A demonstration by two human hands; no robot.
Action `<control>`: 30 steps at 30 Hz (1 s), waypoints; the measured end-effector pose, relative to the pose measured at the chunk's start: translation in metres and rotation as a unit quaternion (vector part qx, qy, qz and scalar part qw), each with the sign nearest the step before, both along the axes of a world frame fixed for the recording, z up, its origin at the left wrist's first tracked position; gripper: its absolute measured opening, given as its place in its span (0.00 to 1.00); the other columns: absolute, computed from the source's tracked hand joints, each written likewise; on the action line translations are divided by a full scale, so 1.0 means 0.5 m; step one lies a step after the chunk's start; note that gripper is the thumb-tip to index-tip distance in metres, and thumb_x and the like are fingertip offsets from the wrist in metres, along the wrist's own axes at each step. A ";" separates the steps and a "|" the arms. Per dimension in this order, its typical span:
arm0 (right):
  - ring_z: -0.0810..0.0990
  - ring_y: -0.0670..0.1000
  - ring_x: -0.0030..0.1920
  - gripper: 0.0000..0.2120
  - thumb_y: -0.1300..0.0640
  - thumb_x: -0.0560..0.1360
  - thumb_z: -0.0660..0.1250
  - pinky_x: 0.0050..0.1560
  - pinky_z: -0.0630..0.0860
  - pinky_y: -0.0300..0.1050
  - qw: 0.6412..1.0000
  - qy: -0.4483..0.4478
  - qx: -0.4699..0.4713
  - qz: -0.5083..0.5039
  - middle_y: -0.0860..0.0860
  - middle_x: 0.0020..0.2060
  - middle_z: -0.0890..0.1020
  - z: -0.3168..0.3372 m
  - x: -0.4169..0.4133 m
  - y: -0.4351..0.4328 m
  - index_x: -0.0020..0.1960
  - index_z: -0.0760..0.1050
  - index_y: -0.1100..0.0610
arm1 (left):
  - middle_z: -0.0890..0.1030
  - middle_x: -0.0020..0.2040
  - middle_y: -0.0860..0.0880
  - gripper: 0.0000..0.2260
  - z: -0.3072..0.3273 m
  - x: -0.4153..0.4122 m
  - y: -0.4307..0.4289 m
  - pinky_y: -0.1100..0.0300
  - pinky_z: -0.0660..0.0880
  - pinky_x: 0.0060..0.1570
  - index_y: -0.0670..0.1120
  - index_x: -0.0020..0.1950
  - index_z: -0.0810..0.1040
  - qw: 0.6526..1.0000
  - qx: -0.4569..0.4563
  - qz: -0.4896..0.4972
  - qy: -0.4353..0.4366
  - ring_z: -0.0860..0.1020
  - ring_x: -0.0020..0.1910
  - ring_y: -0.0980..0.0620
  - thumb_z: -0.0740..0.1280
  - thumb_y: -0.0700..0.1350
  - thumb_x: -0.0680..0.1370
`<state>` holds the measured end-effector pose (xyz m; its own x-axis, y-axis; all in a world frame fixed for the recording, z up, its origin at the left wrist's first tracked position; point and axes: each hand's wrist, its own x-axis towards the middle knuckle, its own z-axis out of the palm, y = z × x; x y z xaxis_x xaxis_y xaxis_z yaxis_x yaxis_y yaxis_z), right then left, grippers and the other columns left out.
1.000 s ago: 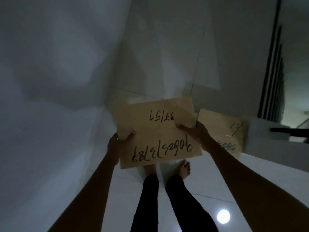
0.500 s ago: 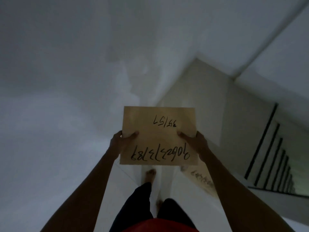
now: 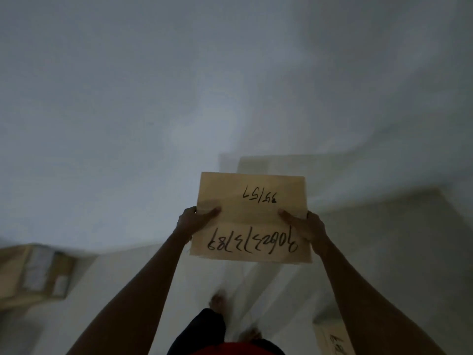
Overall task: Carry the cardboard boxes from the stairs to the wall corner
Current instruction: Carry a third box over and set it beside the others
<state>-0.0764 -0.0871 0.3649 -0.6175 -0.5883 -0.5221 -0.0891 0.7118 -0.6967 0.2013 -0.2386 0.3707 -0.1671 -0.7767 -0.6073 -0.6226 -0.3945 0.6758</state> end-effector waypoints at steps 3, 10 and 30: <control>0.87 0.59 0.51 0.35 0.30 0.64 0.76 0.57 0.83 0.59 0.998 -0.004 0.008 0.061 0.56 0.52 0.88 0.000 0.108 -0.065 0.60 0.83 0.55 | 0.85 0.57 0.44 0.34 0.001 0.137 -0.002 0.56 0.79 0.41 0.45 0.65 0.79 0.998 -0.002 0.061 -0.008 0.84 0.53 0.43 0.76 0.67 0.67; 0.85 0.58 0.52 0.38 0.31 0.64 0.77 0.57 0.83 0.57 0.989 -0.015 0.007 0.148 0.56 0.53 0.86 -0.012 0.381 -0.168 0.63 0.81 0.58 | 0.86 0.55 0.43 0.34 -0.017 0.445 0.006 0.48 0.82 0.51 0.43 0.62 0.80 0.988 -0.003 0.152 -0.020 0.85 0.52 0.43 0.76 0.66 0.68; 0.81 0.53 0.43 0.31 0.34 0.69 0.75 0.49 0.79 0.51 0.975 -0.011 0.057 0.216 0.52 0.45 0.82 -0.098 1.106 -0.378 0.61 0.80 0.56 | 0.82 0.61 0.43 0.39 -0.131 1.152 -0.148 0.44 0.81 0.58 0.42 0.67 0.75 0.970 0.017 0.241 -0.002 0.83 0.57 0.42 0.76 0.66 0.66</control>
<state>0.4764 -0.2762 0.3162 -0.3127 -0.7280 -0.6101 -0.3832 0.6845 -0.6202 0.7772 -0.3126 0.3052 0.2122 -0.7432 -0.6345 -0.3626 -0.6628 0.6551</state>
